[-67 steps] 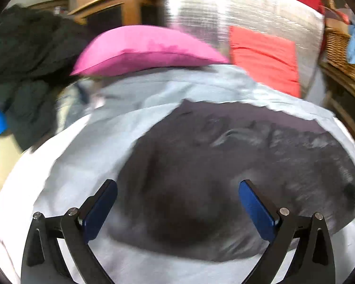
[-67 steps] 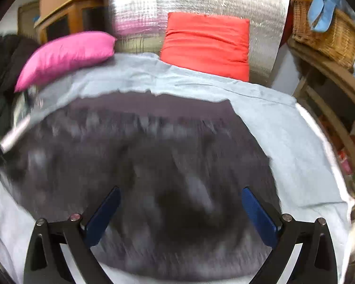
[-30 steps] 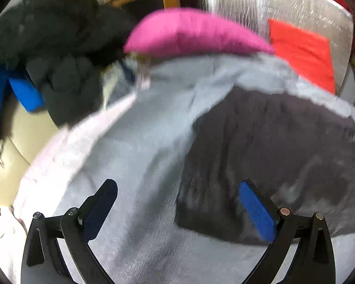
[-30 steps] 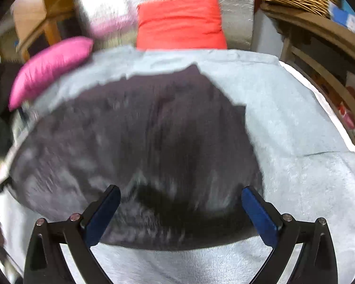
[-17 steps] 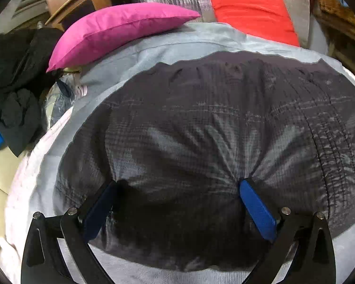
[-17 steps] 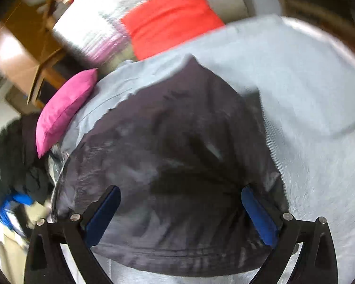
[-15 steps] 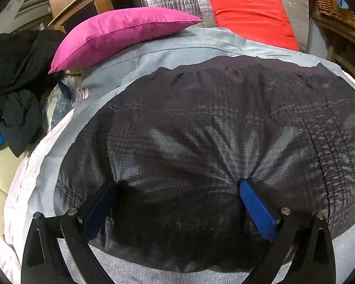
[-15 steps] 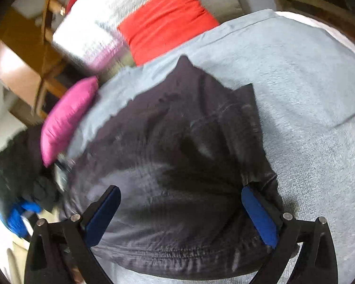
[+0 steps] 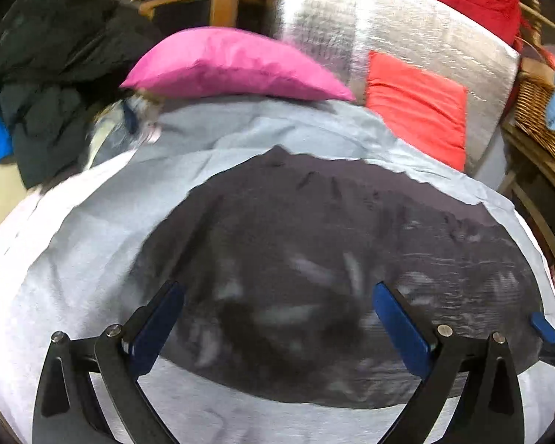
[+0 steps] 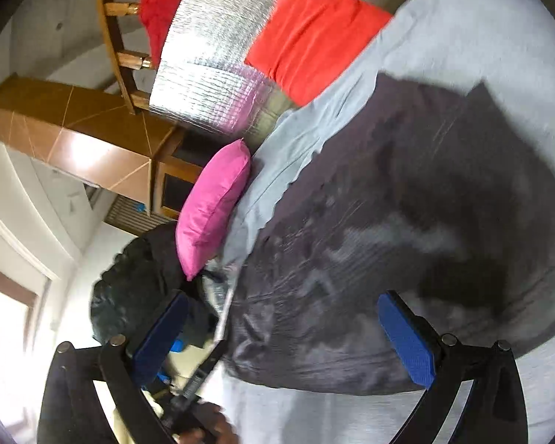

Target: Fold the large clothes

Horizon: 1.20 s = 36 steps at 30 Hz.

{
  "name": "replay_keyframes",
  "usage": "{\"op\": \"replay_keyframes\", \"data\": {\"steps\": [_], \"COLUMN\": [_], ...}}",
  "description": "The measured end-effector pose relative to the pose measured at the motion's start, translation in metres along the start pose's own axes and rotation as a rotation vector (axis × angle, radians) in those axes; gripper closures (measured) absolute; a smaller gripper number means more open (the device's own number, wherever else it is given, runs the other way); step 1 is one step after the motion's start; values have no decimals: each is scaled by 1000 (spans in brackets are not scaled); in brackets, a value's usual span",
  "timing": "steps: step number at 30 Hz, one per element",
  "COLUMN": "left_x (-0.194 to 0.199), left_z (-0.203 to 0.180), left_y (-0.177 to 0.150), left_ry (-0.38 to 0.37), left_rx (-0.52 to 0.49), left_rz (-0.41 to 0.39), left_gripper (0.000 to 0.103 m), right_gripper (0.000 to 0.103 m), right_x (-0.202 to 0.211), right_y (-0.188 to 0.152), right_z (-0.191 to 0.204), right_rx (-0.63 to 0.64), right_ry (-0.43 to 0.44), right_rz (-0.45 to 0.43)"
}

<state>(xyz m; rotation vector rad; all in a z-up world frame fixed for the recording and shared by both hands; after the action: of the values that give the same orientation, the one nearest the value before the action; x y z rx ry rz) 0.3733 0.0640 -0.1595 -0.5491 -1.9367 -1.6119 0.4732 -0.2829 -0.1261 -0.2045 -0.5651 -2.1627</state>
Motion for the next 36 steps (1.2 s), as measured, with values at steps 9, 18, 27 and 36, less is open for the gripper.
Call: {"op": "replay_keyframes", "data": {"steps": [9, 18, 27, 36], "left_x": [-51, -2, -31, -7], "left_z": [-56, -19, 18, 56], "left_y": [-41, -9, -27, 11], "left_ry": [173, 97, 129, 43], "left_rx": [-300, -188, -212, 15], "left_rz": [109, 14, 125, 24], "left_gripper": [0, 0, 0, 0], "right_gripper": [4, 3, 3, 2], "right_x": [-40, -25, -3, 55], "right_y": [-25, -24, -14, 25], "right_z": [-36, -9, -49, -47], "right_rx": [-47, 41, -70, 11], "right_ry": [-88, -143, -151, -173], "right_rz": [39, 37, 11, -63]}}
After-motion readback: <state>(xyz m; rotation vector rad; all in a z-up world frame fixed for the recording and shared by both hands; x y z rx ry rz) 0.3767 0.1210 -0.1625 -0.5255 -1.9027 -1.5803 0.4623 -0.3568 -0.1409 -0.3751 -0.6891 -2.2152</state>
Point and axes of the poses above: each gripper's, at about its wrist camera, not at the fingertips, and x roughly against the way its jaws point, z to its left, y to its top, the point moved 9 cm from there along -x, roughly the way its jaws point, and after that the axes turned 2 degrees about -z, right-handed, at the moved point
